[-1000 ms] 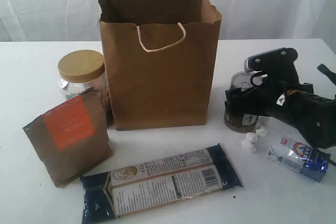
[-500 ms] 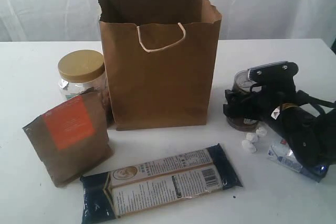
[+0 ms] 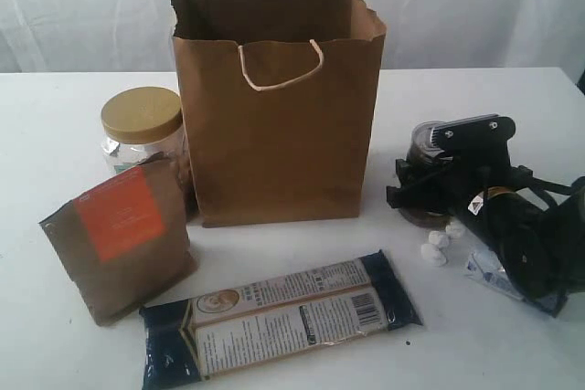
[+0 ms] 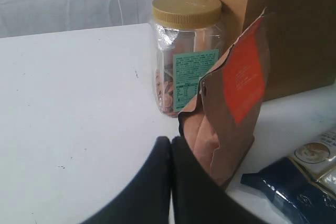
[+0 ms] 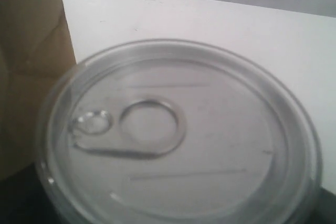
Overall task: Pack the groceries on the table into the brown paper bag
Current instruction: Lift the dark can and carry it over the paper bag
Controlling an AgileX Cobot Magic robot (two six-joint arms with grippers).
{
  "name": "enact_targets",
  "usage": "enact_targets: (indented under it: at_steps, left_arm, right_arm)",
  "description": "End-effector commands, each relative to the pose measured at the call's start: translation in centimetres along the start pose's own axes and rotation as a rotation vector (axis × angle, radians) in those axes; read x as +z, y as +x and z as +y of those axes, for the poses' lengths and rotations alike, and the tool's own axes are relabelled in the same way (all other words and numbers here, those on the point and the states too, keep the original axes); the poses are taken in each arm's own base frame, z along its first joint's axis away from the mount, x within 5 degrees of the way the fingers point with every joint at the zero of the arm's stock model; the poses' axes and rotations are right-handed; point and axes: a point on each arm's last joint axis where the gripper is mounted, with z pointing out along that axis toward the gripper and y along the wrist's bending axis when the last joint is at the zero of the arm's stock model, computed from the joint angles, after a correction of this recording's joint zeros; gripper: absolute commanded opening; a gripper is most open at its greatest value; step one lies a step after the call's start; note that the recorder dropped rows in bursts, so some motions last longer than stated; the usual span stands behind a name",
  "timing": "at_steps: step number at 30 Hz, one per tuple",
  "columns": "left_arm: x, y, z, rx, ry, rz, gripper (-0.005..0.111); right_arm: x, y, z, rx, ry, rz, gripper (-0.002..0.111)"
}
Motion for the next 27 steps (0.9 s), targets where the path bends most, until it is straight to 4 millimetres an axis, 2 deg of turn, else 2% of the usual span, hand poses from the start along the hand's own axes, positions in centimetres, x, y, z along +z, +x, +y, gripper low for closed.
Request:
enact_targets:
  at_steps: [1, 5, 8, 13, 24, 27]
  left_arm:
    - [0.0, 0.1, 0.0, -0.004, 0.001, -0.004, 0.0]
    - [0.0, 0.1, 0.0, -0.004, 0.001, -0.004, 0.0]
    - [0.0, 0.1, 0.0, -0.004, 0.001, -0.004, 0.0]
    - [0.0, 0.1, 0.0, -0.004, 0.001, -0.004, 0.0]
    - [0.0, 0.1, 0.0, -0.004, 0.001, -0.004, 0.0]
    - [0.0, 0.1, 0.0, -0.004, 0.001, -0.004, 0.0]
  right_arm:
    - [-0.2, -0.4, -0.1, 0.01, 0.004, -0.036, 0.022]
    - [-1.2, -1.8, -0.1, 0.015, 0.003, -0.077, 0.008]
    - [-2.5, -3.7, -0.2, 0.023, 0.008, -0.13, 0.0]
    - [-5.2, -7.7, -0.4, 0.038, 0.007, -0.209, 0.0]
    - [-13.1, -15.9, -1.0, 0.014, 0.026, -0.556, 0.0]
    - [-14.6, -18.0, -0.7, 0.033, -0.016, -0.617, 0.0]
